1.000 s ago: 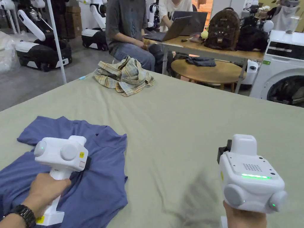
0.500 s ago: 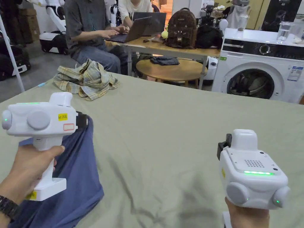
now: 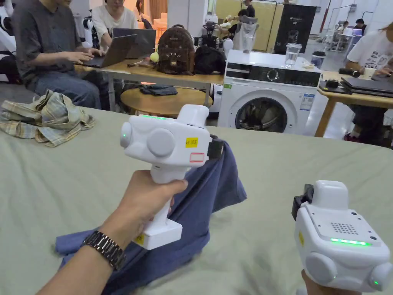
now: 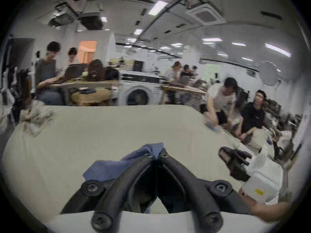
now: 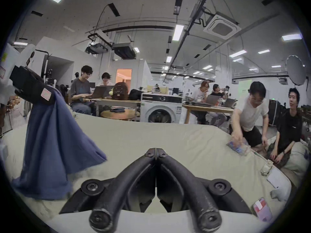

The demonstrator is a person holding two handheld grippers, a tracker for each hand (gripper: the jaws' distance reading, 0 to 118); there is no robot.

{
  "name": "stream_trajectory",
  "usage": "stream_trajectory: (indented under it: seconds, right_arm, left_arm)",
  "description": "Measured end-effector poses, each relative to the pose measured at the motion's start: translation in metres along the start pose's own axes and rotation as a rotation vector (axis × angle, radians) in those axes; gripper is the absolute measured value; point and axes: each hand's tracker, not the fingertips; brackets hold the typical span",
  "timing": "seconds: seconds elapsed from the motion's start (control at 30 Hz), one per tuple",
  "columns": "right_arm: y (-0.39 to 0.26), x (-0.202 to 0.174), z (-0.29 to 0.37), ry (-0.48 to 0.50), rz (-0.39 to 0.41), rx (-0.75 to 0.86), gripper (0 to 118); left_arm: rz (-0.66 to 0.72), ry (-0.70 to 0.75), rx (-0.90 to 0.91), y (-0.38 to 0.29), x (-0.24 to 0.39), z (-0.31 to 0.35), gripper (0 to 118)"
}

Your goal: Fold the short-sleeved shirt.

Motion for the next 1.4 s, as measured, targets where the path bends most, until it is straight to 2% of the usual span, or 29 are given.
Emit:
stream_trajectory:
  seconds: [0.13, 0.27, 0.43, 0.47, 0.57, 0.67, 0.87, 0.9, 0.93, 0.97, 1.0, 1.17, 1.4]
  right_arm:
    - [-0.005, 0.034, 0.01, -0.07, -0.004, 0.001, 0]
    - [-0.014, 0.059, 0.018, -0.109, 0.0, -0.022, 0]
    - [-0.028, 0.073, 0.022, -0.134, -0.011, -0.062, 0]
    - [-0.03, 0.074, 0.022, -0.13, -0.016, -0.073, 0]
    - [-0.033, 0.071, 0.021, -0.113, -0.019, -0.089, 0]
    - [-0.032, 0.062, 0.02, -0.076, -0.023, -0.096, 0]
    - [-0.024, 0.036, 0.022, -0.002, -0.037, -0.081, 0]
    - [-0.024, 0.031, 0.021, 0.003, -0.035, -0.077, 0]
    - [-0.024, 0.026, 0.021, 0.011, -0.032, -0.076, 0]
    - [-0.023, 0.022, 0.021, 0.016, -0.033, -0.078, 0]
    - [-0.023, 0.017, 0.021, 0.025, -0.036, -0.077, 0]
    - [-0.022, 0.001, 0.016, 0.054, -0.059, -0.088, 0]
    - [-0.022, -0.011, 0.005, 0.084, -0.038, -0.112, 0]
  left_arm:
    - [-0.02, -0.138, -0.047, -0.023, 0.057, -0.045, 0]
    - [-0.11, -0.158, -0.198, -0.071, 0.099, -0.087, 0]
    - [-0.024, -0.154, -0.285, -0.116, 0.102, -0.107, 0]
    - [-0.021, -0.149, -0.287, -0.121, 0.101, -0.106, 3]
    - [-0.007, -0.139, -0.276, -0.12, 0.092, -0.094, 36]
    - [0.004, -0.094, -0.198, -0.112, 0.078, -0.068, 51]
    - [0.046, 0.077, -0.049, -0.112, 0.034, -0.009, 51]
    - [0.042, 0.104, -0.046, -0.114, 0.027, -0.001, 44]
    - [0.044, 0.133, -0.044, -0.116, 0.022, 0.004, 29]
    - [0.04, 0.172, -0.045, -0.121, 0.016, 0.01, 4]
    - [0.04, 0.223, -0.037, -0.126, 0.009, 0.019, 0]
    - [0.114, 0.318, -0.079, -0.136, -0.034, 0.049, 0]
    - [0.287, 0.454, -0.21, -0.125, -0.145, 0.068, 0]
